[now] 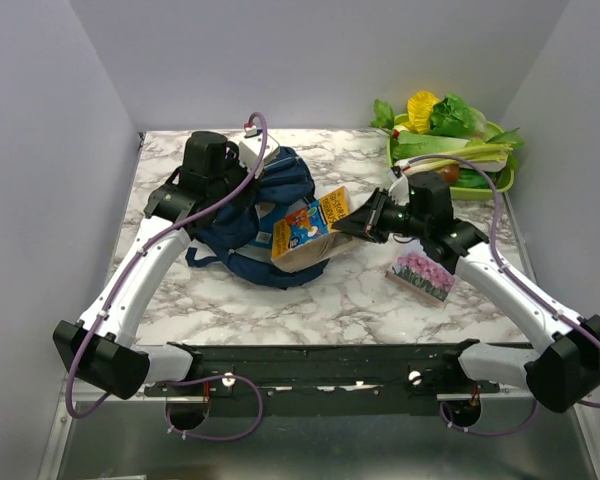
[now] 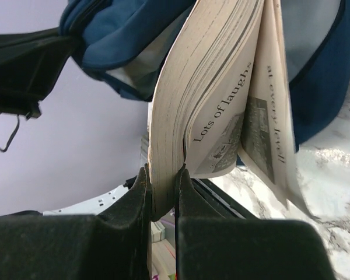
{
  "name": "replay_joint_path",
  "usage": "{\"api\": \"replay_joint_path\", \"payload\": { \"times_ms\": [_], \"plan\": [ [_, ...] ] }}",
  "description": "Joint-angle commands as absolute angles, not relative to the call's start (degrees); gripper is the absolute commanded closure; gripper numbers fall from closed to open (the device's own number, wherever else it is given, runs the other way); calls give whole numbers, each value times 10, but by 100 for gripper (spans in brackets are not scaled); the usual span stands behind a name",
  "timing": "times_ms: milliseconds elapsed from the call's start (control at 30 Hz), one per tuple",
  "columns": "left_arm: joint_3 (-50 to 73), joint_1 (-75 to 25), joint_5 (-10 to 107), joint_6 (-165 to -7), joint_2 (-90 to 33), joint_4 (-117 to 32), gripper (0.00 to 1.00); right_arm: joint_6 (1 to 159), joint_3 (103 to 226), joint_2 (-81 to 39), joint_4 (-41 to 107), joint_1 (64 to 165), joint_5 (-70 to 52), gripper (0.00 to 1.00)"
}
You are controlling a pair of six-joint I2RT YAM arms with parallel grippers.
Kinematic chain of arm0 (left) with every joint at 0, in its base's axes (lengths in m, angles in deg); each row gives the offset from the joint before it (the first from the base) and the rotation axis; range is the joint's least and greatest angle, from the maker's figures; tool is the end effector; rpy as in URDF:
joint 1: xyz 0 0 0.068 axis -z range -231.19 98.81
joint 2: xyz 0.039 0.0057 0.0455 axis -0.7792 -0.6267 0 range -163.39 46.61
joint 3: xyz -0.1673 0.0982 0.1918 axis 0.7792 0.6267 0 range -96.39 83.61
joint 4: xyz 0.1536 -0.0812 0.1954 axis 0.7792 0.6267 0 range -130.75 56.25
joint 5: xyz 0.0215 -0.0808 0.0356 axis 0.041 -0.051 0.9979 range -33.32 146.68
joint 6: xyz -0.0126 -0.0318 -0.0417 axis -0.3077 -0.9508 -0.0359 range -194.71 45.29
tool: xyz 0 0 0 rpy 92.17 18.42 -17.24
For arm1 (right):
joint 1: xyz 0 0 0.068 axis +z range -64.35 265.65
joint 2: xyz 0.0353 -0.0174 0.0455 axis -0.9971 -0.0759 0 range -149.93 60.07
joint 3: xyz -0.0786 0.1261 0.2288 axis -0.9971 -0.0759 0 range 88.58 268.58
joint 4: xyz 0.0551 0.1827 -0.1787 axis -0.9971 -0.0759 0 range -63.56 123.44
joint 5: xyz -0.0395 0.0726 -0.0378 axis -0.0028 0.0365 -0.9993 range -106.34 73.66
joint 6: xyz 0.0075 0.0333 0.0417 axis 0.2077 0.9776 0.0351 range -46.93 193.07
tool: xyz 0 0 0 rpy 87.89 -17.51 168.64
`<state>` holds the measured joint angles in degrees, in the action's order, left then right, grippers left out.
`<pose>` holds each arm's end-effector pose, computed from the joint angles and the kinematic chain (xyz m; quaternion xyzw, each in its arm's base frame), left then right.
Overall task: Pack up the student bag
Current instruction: Place the book in the student bag.
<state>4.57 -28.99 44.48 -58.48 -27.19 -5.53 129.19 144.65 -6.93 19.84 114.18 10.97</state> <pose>0.2555 -0.1123 0.3948 0.3336 0.7956 -0.1178 0.4918 0.2249 0.1409 0.3252 0.0710 0.8243 0.5006 0.2547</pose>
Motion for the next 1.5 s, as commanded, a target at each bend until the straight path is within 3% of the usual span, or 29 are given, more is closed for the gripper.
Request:
{"api": "replay_joint_path", "payload": {
  "times_ms": [0,433,633,833,867,900,933,967,1167,1267,1400,1467],
  "plan": [
    [-11,-287,384,-611,-250,-114,100,1320,1456,-108,303,1150,160,99],
    [-1,-286,337,-627,-237,-88,100,1440,1449,-326,646,1158,139,99],
    [-5,-286,325,-635,-239,-82,100,1419,1522,-418,647,1213,82,99],
    [-13,-286,322,-647,-241,-82,100,1335,1578,-479,537,1262,-25,98],
    [-14,-286,322,-646,-241,-81,100,1332,1582,-482,523,1263,-31,91],
    [-14,-286,322,-645,-240,-81,100,1328,1579,-480,508,1263,-32,66],
    [-12,-286,323,-643,-240,-80,100,1320,1576,-478,501,1263,-32,48],
    [-10,-286,324,-639,-239,-79,100,1317,1571,-473,496,1262,-23,2],
    [8,-286,333,-625,-234,-81,100,1317,1512,-432,516,1234,76,0],
    [12,-286,336,-621,-234,-81,100,1249,1542,-396,403,1227,50,0],
    [11,-286,343,-618,-234,-81,100,1153,1654,-374,83,1227,-100,0],
    [12,-286,344,-617,-233,-81,100,1139,1669,-337,21,1226,-159,0]
  ]
}}
